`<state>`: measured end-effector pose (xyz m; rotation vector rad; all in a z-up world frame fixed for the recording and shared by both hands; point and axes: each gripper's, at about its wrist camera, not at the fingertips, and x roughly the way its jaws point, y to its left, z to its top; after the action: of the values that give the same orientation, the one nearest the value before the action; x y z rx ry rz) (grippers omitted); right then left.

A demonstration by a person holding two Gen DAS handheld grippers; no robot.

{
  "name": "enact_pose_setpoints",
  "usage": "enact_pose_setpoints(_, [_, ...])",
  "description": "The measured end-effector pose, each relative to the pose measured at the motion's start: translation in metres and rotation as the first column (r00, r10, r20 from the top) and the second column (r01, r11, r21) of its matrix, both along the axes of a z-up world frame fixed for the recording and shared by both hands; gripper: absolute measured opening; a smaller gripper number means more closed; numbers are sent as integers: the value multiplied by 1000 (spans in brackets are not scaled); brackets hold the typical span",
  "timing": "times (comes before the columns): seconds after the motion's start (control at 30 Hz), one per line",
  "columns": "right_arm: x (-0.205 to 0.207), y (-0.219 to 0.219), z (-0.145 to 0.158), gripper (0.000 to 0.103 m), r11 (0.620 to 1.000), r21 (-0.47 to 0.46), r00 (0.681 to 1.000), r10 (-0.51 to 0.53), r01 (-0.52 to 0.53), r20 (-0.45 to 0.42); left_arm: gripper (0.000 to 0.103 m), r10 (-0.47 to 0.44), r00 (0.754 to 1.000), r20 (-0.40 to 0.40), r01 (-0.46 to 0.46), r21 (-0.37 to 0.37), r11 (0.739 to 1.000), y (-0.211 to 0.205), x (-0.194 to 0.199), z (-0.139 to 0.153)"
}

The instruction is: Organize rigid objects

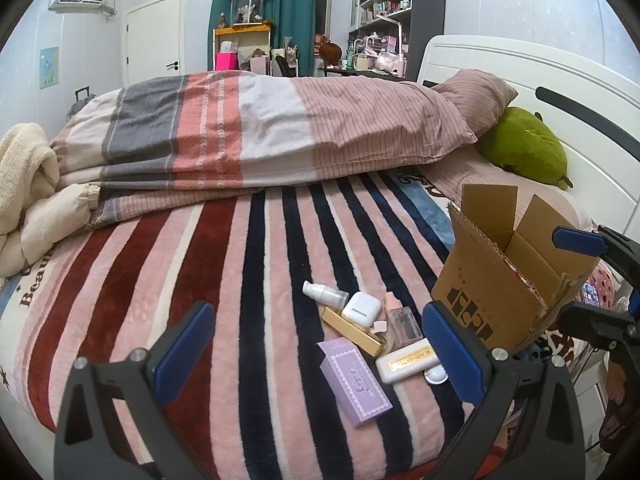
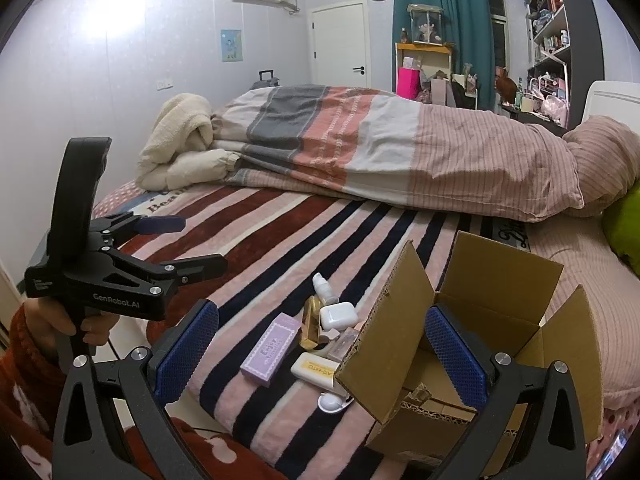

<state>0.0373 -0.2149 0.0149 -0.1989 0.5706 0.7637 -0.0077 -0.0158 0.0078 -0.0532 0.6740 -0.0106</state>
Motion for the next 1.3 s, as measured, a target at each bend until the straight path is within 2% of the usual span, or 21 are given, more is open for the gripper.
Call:
enact_pose_setpoints(0.6, [-2,0,1,103,1000,-1,1000,-3,3,3,103,4,1000,6,-4,-1,1000,1,-3,0])
enact_pose_setpoints(0.8, [-21,24,11,103,999,-34,998,18,-15,63,103,27,999,30,-27,-29,999,19,-8,-2])
enact_pose_setpoints(0.83, [-25,30,12,102,999,-43,997,26,-23,75,103,32,999,31,-31,-34,999,25,-9,-3])
enact_pose_setpoints(0.93, [-41,61,13,89,995,-68,992,84,-78,93,103,56,998,27,-55,-41,998,46,-10,-8])
enact_pose_setpoints(1.0, [-41,78,6,75,988,-83,988,138,-133,64,103,73,997,25,-72,-47,996,62,-10,-13])
enact_pose_setpoints(1.03, [-40,89,1,71,982,-87,985,169,-166,31,103,78,997,23,-76,-52,996,69,-10,-16])
enact_pose_setpoints(1.1, [-36,110,-16,55,973,-96,977,203,-208,-62,103,86,996,12,-85,-62,994,82,-10,-26])
enact_pose_setpoints(1.2, [-21,136,-54,50,964,-139,956,194,-227,-219,103,100,994,-32,-102,-59,993,97,-7,-45])
enact_pose_setpoints(1.3, [0,148,-91,50,961,-202,935,112,-188,-337,103,95,992,-82,-99,-54,994,105,-1,-62])
